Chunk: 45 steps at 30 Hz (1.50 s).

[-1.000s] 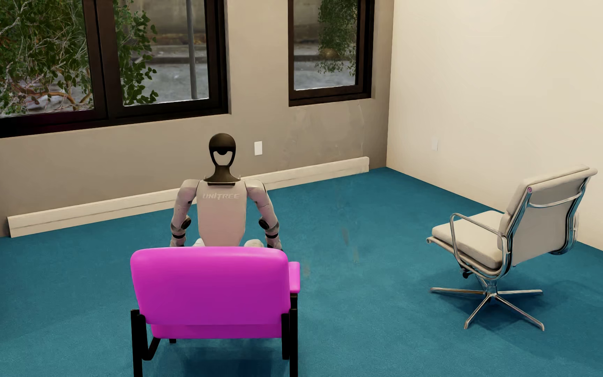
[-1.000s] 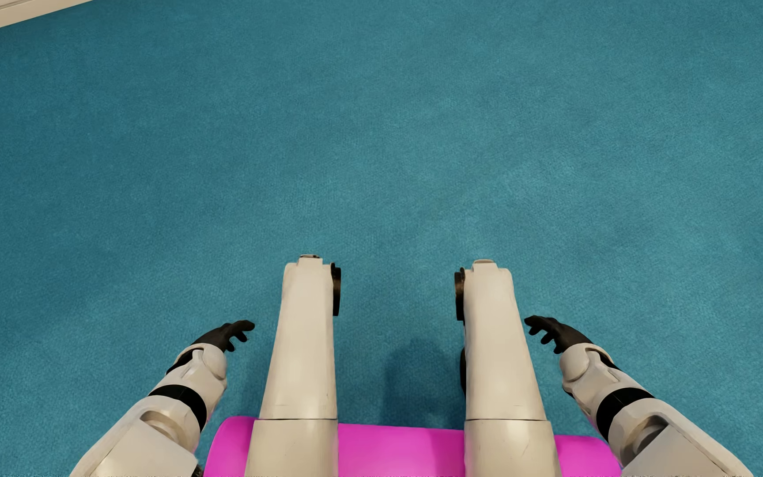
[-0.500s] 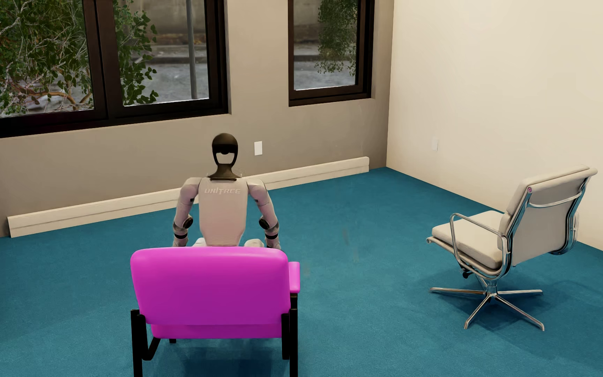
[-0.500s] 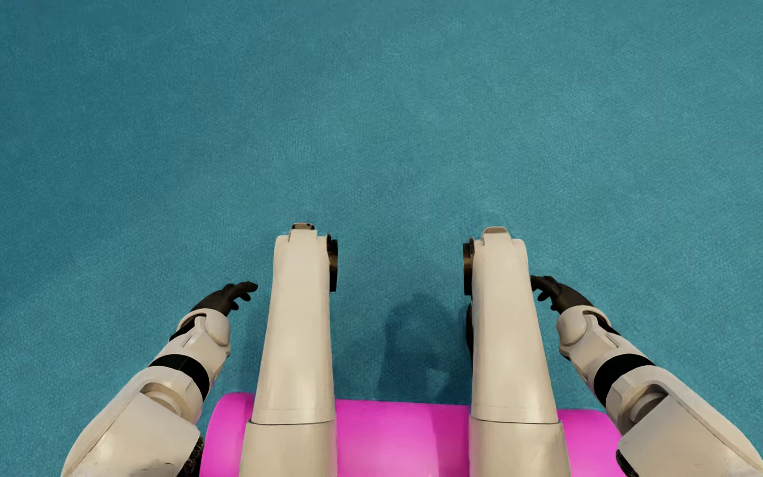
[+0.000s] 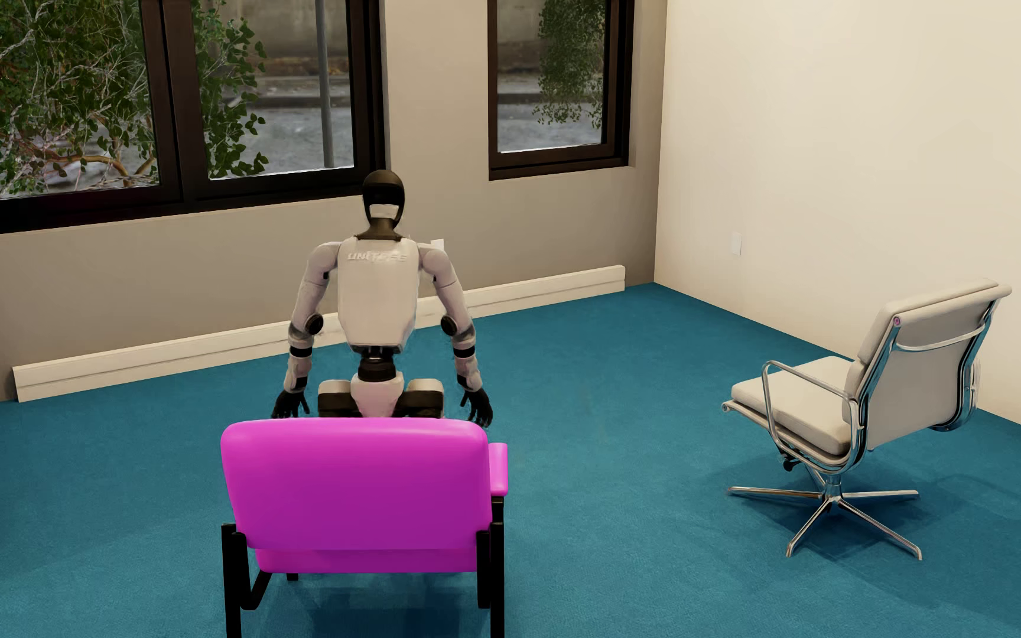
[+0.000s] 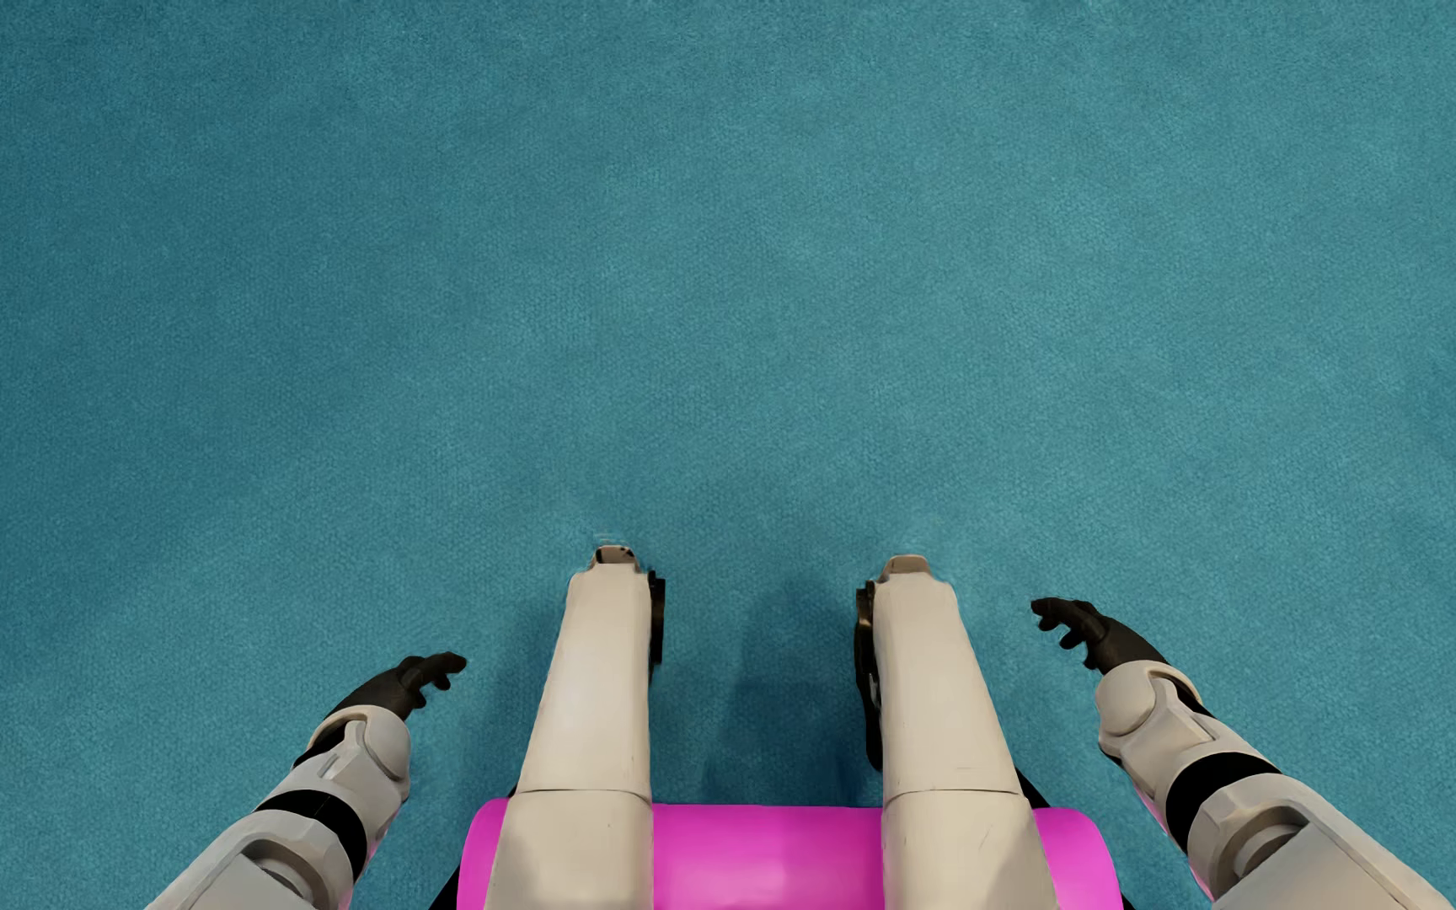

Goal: Stand up from the pink chair

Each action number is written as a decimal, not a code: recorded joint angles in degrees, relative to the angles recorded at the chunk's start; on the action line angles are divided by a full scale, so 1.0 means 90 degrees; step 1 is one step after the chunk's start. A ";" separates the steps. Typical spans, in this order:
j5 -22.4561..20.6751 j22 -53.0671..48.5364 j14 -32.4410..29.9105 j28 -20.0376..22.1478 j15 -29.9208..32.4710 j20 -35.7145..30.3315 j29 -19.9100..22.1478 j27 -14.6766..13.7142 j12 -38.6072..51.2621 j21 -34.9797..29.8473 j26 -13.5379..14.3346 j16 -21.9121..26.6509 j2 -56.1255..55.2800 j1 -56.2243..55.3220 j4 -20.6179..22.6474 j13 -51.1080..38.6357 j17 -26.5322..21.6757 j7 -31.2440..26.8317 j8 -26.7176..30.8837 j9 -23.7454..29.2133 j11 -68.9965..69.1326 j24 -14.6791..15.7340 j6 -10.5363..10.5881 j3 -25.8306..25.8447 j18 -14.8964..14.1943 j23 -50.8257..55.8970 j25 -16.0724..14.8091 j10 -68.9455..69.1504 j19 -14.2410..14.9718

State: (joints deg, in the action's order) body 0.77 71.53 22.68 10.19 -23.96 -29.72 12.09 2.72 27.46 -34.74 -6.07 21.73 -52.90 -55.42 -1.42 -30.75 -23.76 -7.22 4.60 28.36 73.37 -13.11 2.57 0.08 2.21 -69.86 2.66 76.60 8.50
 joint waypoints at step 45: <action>0.0849 -0.0055 -0.1982 0.0225 0.2333 0.1943 -0.0517 0.0143 -0.2924 0.0611 0.0236 0.0065 0.4653 0.5978 -0.0099 0.2499 -0.0394 0.0765 -0.0906 -0.2302 -0.3481 0.0367 -0.0086 -0.0076 -0.0567 -0.0232 0.0160 -0.6508 0.0897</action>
State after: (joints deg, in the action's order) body 8.41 71.04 4.85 12.22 -2.96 -12.23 7.44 4.01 1.14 -29.24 -3.94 22.31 -11.02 -1.61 -2.31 -8.25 -27.30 -0.33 -3.56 7.64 42.05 -9.80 1.79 -0.60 -2.89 -71.94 4.10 18.03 16.58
